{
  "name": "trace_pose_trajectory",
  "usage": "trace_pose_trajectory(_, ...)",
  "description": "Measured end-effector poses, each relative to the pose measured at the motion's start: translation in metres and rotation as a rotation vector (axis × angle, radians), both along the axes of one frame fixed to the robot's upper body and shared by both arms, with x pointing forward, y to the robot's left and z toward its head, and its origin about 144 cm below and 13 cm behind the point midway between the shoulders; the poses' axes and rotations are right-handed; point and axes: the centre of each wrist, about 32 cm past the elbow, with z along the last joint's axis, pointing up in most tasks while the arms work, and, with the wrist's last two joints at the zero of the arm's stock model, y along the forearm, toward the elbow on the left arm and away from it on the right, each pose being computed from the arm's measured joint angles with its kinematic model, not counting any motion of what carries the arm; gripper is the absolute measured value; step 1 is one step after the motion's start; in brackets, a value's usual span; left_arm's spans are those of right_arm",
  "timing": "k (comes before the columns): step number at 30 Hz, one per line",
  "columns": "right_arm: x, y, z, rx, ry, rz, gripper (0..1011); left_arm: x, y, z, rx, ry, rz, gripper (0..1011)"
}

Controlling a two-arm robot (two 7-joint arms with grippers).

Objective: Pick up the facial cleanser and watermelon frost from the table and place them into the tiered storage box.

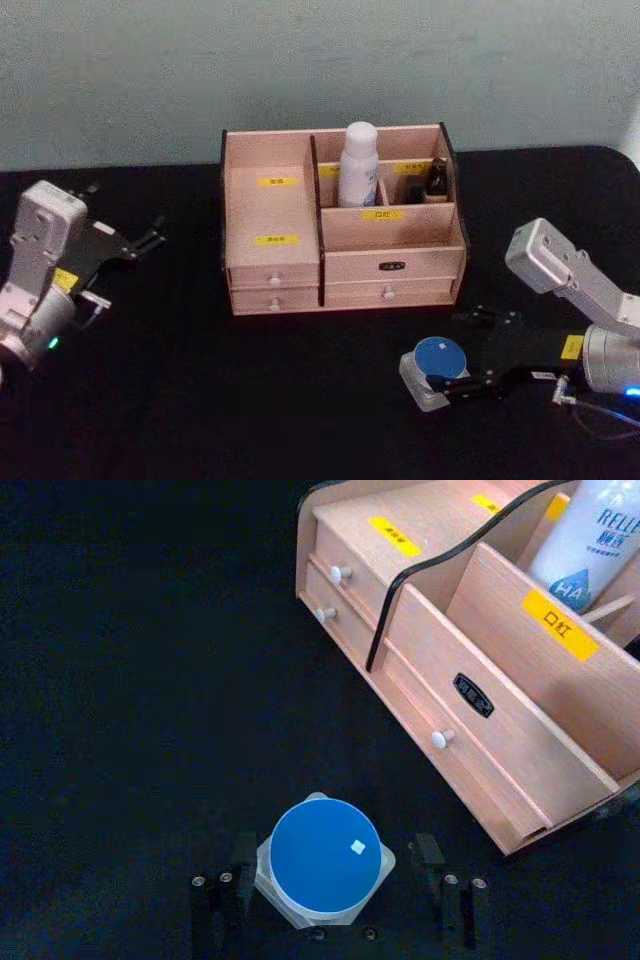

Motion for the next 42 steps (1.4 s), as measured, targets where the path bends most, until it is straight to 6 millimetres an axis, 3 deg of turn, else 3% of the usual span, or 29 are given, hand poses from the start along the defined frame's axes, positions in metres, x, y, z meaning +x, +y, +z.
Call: trace_pose_trajectory(42, 0.0042, 0.0097, -0.006, -0.029, 0.045, -0.007, 1000, 0.0, 0.0, 0.0, 0.0, 0.0, 0.0, 1001)
